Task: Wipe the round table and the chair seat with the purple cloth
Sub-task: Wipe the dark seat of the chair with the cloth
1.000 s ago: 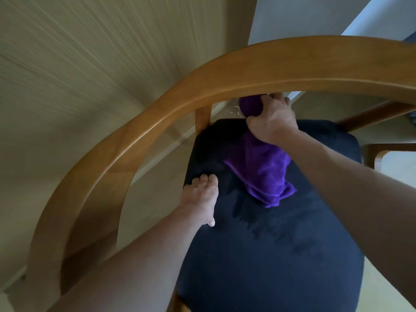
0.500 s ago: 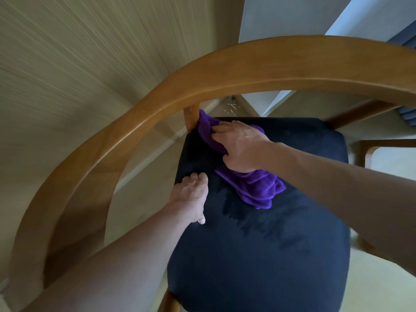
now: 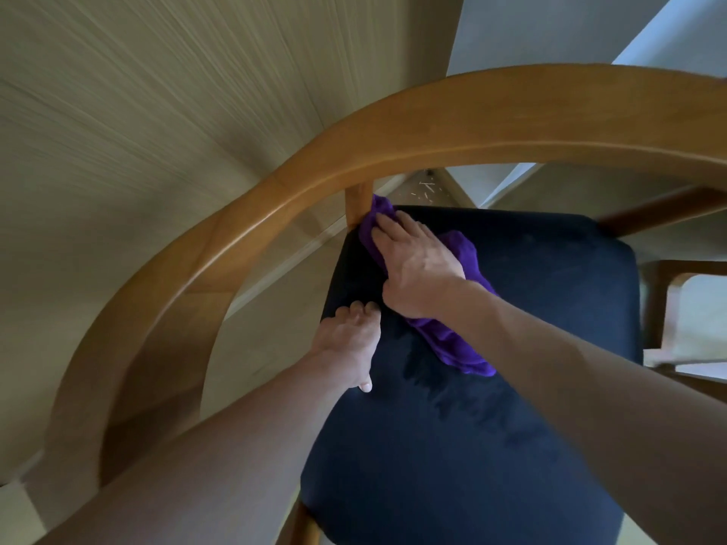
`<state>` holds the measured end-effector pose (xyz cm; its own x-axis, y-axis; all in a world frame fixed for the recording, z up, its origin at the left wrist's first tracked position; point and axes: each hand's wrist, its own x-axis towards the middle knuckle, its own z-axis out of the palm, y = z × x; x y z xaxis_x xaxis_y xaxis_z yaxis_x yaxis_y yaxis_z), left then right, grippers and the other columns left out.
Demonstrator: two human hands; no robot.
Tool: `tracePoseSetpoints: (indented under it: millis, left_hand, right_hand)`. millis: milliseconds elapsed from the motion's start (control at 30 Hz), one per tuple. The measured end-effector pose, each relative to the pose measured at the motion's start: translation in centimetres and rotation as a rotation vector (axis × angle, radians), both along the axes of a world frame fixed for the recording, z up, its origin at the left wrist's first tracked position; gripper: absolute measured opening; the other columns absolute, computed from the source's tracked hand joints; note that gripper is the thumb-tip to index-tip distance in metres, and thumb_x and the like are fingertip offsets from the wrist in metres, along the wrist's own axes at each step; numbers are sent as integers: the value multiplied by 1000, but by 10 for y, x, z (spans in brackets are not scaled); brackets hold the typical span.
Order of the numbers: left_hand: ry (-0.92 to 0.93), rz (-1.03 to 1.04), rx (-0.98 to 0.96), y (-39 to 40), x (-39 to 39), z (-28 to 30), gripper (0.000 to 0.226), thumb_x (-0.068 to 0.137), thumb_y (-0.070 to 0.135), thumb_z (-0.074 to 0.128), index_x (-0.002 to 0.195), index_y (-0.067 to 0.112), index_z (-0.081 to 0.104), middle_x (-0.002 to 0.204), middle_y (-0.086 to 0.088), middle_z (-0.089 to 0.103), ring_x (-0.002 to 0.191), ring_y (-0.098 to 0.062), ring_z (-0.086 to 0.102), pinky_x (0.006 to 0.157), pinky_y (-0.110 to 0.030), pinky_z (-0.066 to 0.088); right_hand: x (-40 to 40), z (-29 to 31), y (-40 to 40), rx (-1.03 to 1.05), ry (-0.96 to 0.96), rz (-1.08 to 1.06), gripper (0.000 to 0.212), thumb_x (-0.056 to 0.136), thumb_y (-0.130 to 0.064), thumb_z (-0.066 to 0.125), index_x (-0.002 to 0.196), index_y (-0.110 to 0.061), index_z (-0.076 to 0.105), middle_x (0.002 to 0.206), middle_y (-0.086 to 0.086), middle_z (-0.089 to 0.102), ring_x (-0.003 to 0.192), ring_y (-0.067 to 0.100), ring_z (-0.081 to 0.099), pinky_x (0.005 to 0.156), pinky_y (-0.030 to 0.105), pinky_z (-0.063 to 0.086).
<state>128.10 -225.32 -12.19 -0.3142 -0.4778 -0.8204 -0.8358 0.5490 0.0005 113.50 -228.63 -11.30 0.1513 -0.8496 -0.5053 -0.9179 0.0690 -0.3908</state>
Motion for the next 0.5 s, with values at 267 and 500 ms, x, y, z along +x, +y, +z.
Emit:
tracePoseSetpoints:
  millis: [267,500]
  left_hand:
    - [-9,20,18,0,-2,2,99,62,32,98,136,9,36,133,-10,47,121,-30,51,97,-41,50]
    - [-38,-11,30,2,3,-6,84,72,38,92,137,9,48,137,-12,46,120,-27,50,93,-35,46]
  right_hand:
    - [-19,12,17,-173,-223,-24,66,81,-13,60,146,-9,51,153,4,45,137,30,39,115,40,37]
    - [40,-17,3,-74,-19,157,62,92,-27,55,152,-21,40,164,-8,27,155,24,5,125,54,-1]
